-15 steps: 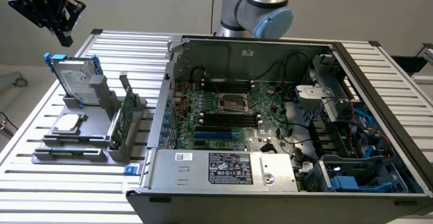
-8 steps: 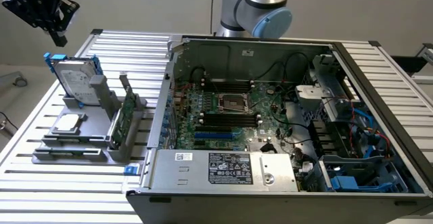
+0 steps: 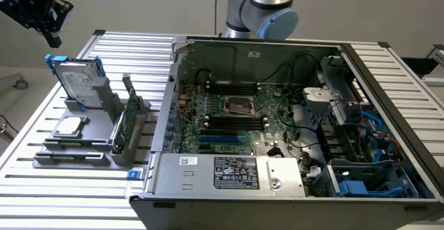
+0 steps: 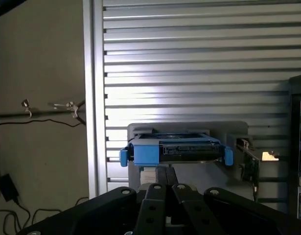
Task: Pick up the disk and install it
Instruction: 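Reach for the disk, then pick up the disk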
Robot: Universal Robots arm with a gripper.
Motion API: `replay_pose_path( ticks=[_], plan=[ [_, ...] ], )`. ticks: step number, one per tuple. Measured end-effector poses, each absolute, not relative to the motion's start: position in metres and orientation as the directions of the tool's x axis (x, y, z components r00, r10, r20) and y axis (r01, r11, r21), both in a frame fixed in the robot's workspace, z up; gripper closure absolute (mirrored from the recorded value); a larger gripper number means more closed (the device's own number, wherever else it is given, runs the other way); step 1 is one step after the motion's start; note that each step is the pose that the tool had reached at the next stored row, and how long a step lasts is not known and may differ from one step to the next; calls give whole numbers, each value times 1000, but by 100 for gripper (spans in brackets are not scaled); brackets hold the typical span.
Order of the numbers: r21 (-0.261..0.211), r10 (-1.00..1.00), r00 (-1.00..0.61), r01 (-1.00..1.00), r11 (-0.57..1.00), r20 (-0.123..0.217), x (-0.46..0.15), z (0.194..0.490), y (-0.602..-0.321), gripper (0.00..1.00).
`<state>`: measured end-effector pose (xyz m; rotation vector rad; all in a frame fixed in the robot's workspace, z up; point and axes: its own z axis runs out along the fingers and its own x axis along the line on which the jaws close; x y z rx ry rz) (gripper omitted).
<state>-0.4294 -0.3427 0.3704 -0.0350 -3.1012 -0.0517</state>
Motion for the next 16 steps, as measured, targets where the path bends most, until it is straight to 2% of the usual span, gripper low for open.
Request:
replay_pose_path(
  ticks=[16],
  plan=[
    [33, 20, -999, 22, 999, 40, -434, 370, -342, 89]
  ],
)
